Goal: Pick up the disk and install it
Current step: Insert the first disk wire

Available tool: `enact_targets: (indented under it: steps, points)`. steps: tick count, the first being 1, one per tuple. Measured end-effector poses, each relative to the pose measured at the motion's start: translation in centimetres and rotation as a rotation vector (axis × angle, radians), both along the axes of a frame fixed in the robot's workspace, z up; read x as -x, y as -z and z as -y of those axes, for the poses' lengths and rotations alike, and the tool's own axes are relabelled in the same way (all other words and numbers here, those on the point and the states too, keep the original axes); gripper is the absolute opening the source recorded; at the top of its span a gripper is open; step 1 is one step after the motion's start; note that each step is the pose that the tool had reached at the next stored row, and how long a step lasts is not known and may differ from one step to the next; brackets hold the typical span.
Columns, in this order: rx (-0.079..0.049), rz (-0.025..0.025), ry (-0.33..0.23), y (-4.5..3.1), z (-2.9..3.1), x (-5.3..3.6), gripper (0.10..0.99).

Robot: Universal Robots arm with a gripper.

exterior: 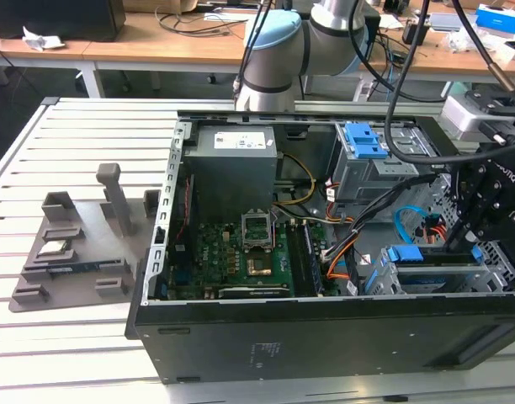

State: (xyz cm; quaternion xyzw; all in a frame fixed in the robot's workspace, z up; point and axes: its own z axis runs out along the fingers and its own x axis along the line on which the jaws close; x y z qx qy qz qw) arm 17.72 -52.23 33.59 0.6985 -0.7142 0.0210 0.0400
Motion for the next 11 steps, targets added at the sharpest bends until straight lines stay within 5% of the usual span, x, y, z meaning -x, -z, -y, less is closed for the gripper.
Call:
enact_targets:
  steps: [3, 11]
  points:
    - [0.000, 0.0000, 0.000, 0.03, -0.01, -0.01, 0.239]
    - [0.000, 0.0000, 0.000, -2.11, -0.83, 0.00, 0.239]
